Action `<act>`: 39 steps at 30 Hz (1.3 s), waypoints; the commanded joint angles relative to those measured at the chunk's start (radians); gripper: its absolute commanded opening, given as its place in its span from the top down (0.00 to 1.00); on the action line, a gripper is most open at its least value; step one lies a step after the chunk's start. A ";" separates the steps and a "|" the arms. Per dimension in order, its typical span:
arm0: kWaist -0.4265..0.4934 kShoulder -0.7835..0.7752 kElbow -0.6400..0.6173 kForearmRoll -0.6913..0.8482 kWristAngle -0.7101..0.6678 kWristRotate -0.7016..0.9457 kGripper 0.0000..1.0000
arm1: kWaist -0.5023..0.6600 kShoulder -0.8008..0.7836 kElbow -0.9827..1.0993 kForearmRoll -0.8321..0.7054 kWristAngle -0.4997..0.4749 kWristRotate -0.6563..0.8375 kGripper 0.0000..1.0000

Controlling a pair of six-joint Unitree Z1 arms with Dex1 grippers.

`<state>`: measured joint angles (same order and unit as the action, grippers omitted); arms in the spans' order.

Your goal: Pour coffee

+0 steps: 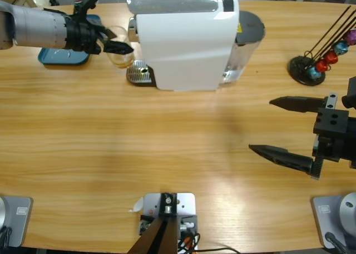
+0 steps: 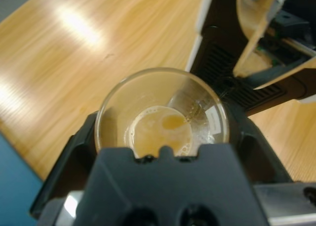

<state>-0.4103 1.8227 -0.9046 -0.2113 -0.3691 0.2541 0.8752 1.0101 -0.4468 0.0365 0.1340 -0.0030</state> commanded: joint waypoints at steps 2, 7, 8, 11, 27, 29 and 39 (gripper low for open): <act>0.151 -0.050 0.038 0.002 0.020 -0.068 0.35 | 0.008 -0.010 0.013 -0.008 0.013 -0.012 0.00; 0.280 -0.071 0.102 -0.023 0.016 -0.111 0.35 | 0.008 -0.007 0.013 -0.008 0.013 -0.012 0.00; 0.295 -0.062 0.108 -0.023 0.016 -0.112 0.34 | 0.008 -0.007 0.013 -0.008 0.013 -0.012 0.00; 0.328 -0.039 0.110 -0.038 0.019 -0.122 0.34 | 0.008 -0.007 0.013 -0.008 0.013 -0.012 0.00; 0.385 0.152 0.106 -0.251 0.064 -0.167 0.34 | 0.008 -0.004 0.013 -0.009 0.012 -0.012 0.00; 0.386 0.160 0.107 -0.258 0.083 -0.170 0.34 | 0.008 -0.004 0.013 -0.010 0.012 -0.012 0.00; 0.409 0.170 0.120 -0.275 0.110 -0.234 0.05 | 0.008 -0.007 0.013 -0.010 0.013 -0.012 0.00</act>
<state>-0.0257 1.9431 -0.8114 -0.4589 -0.2731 0.0662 0.8752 1.0095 -0.4468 0.0365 0.1340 -0.0030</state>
